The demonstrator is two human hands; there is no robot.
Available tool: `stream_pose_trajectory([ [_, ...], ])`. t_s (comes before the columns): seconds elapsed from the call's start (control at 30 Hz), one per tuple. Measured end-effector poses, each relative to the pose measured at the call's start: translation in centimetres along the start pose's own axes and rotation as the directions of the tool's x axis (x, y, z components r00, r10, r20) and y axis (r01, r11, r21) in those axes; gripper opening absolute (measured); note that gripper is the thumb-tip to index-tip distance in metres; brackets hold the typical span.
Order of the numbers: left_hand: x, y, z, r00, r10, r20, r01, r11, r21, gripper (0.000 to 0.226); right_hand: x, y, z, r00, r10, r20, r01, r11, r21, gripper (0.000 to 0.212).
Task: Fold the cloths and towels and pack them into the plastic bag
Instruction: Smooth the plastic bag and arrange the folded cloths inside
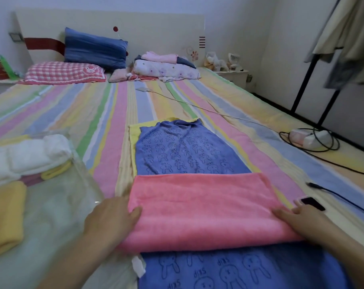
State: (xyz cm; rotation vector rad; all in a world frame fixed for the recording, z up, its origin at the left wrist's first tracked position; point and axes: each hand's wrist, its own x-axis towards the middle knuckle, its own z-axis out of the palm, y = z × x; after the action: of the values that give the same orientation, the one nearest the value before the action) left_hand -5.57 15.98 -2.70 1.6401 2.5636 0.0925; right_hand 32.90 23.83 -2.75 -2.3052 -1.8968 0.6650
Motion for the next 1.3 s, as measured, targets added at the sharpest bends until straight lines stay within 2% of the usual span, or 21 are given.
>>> stream_pose_trajectory([
  [0.07, 0.0, -0.3, 0.0, 1.0, -0.01, -0.007, 0.009, 0.999, -0.048, 0.048, -0.6, 0.4, 0.3, 0.999, -0.023, -0.023, 0.022, 0.999, -0.043, 0.056],
  [0.2, 0.1, -0.2, 0.5, 0.997, -0.018, -0.072, 0.008, 0.99, -0.14, 0.047, -1.3, -0.3, 0.5, 0.997, -0.016, -0.079, 0.012, 0.999, -0.044, 0.052],
  [0.33, -0.1, -0.1, 0.5, 0.992, 0.012, -0.126, -0.036, 0.981, -0.19, 0.042, -1.8, -0.7, 0.8, 0.994, -0.016, -0.104, 0.026, 0.994, 0.102, 0.048],
  [0.43, -0.4, -0.1, -0.4, 0.993, 0.026, -0.114, -0.04, 0.992, -0.119, 0.032, -1.9, -0.4, 1.3, 0.993, 0.01, -0.119, 0.011, 0.985, 0.174, 0.054],
  [0.53, -1.1, 0.7, -1.0, 0.998, -0.011, -0.055, 0.013, 1.0, 0.021, 0.028, -2.3, -0.6, 1.2, 0.994, 0.039, -0.105, -0.016, 0.977, 0.212, 0.049],
  [0.6, -1.5, 1.8, -1.4, 0.989, -0.041, -0.141, 0.068, 0.98, 0.188, 0.037, -2.2, -0.8, 1.2, 0.994, 0.05, -0.095, -0.026, 0.972, 0.235, 0.046],
  [0.63, -1.6, 2.7, -1.6, 0.977, -0.004, -0.213, 0.054, 0.972, 0.227, 0.042, -2.1, -0.8, 1.3, 0.994, 0.055, -0.099, -0.029, 0.967, 0.253, 0.044],
  [0.67, -1.7, 3.9, -1.7, 0.96, 0.064, -0.271, -0.01, 0.981, 0.195, 0.046, -1.8, -0.8, 1.5, 0.992, 0.059, -0.108, -0.025, 0.956, 0.292, 0.04],
  [0.73, -2.1, 6.8, -1.1, 0.927, 0.253, -0.278, -0.252, 0.967, 0.043, 0.054, -1.4, -0.7, 1.8, 0.991, 0.078, -0.111, -0.016, 0.878, 0.479, 0.031],
  [0.83, -2.4, 11.7, 1.1, 0.833, 0.516, -0.2, -0.533, 0.846, -0.036, 0.06, -1.9, -1.1, 2.2, 0.996, 0.075, -0.047, -0.018, 0.695, 0.719, 0.043],
  [0.9, -1.5, 13.6, 3.7, 0.787, 0.601, -0.139, -0.607, 0.795, 0.003, 0.072, -2.5, -1.8, 1.9, 0.997, 0.038, -0.06, 0.024, 0.62, 0.785, 0.046],
  [0.97, -0.8, 14.3, 6.1, 0.777, 0.628, -0.04, -0.621, 0.775, 0.115, 0.081, -3.2, -2.9, 1.3, 0.992, 0.003, -0.122, 0.097, 0.588, 0.803, 0.044],
  [1.07, -0.8, 14.4, 7.4, 0.771, 0.636, -0.045, -0.619, 0.763, 0.186, 0.083, -4.0, -6.1, 0.1, 0.978, -0.078, -0.195, 0.203, 0.575, 0.792, 0.043],
  [1.13, -0.7, 14.0, 7.1, 0.724, 0.677, -0.132, -0.681, 0.732, 0.02, 0.077, -4.8, -9.1, -0.3, 0.955, -0.163, -0.249, 0.297, 0.568, 0.768, 0.045],
  [1.17, -0.6, 13.4, 6.7, 0.716, 0.674, -0.183, -0.698, 0.697, -0.162, 0.067, -5.5, -10.8, -0.2, 0.934, -0.218, -0.282, 0.356, 0.581, 0.732, 0.045],
  [1.2, -0.7, 12.6, 5.9, 0.731, 0.637, -0.244, -0.674, 0.619, -0.402, 0.053, -6.3, -12.4, 0.1, 0.91, -0.28, -0.306, 0.414, 0.604, 0.681, 0.045],
  [1.23, -0.8, 11.6, 4.6, 0.806, 0.522, -0.278, -0.562, 0.528, -0.637, 0.043, -7.3, -13.9, 0.6, 0.881, -0.35, -0.319, 0.473, 0.628, 0.618, 0.044],
  [1.27, -0.8, 10.3, 3.3, 0.907, 0.361, -0.216, -0.363, 0.413, -0.835, 0.038, -8.2, -15.3, 1.4, 0.844, -0.426, -0.326, 0.536, 0.643, 0.548, 0.044],
  [1.3, -0.5, 8.9, 2.2, 0.971, 0.229, -0.072, -0.137, 0.287, -0.948, 0.035, -9.0, -16.4, 2.5, 0.804, -0.498, -0.326, 0.594, 0.639, 0.488, 0.043],
])
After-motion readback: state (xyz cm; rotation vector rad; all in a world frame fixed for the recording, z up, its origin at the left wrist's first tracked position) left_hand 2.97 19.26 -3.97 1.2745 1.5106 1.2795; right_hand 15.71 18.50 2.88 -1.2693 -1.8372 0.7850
